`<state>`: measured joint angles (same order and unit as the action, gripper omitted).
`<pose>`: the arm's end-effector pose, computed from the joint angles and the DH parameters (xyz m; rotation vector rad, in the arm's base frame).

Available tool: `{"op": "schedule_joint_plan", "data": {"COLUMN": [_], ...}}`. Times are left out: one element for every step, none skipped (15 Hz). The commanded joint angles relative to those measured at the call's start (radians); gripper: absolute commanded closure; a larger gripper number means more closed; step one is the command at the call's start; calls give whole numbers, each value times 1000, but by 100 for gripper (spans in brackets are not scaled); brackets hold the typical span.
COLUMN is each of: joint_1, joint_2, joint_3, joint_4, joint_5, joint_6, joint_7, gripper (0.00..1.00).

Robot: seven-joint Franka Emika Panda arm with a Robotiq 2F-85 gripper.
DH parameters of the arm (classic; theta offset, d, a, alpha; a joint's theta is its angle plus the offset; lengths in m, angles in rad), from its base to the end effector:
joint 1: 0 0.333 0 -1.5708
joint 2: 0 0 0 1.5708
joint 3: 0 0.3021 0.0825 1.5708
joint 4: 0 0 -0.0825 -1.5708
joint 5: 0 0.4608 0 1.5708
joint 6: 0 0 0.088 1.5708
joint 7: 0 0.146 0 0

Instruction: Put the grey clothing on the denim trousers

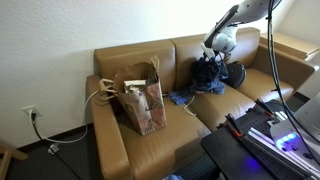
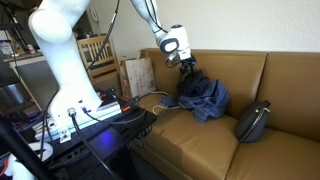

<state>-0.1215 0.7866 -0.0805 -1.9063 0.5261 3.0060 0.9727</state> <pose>0.6474 -0.1707 -0.0036 -1.9696 2.1369 -0.3757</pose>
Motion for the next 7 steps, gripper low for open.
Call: {"op": "schedule_joint_plan", "data": {"joint_1": [132, 160, 120, 109, 104, 117, 120], "joint_2": [-201, -254, -316, -365, -411, -287, -321], "joint_3": [-148, -176, -115, -76, -36, -91, -76], "joint_4": [-189, -231, -268, -302, -348, -227, -253], "joint_5": [-63, -102, -127, -128, -122, -122, -120], "joint_6": [-22, -48, -73, -69, -53, -42, -43], "joint_7": [44, 30, -54, -85, -116, -45, -49], "gripper": [1, 0, 0, 0, 0, 0, 0]}}
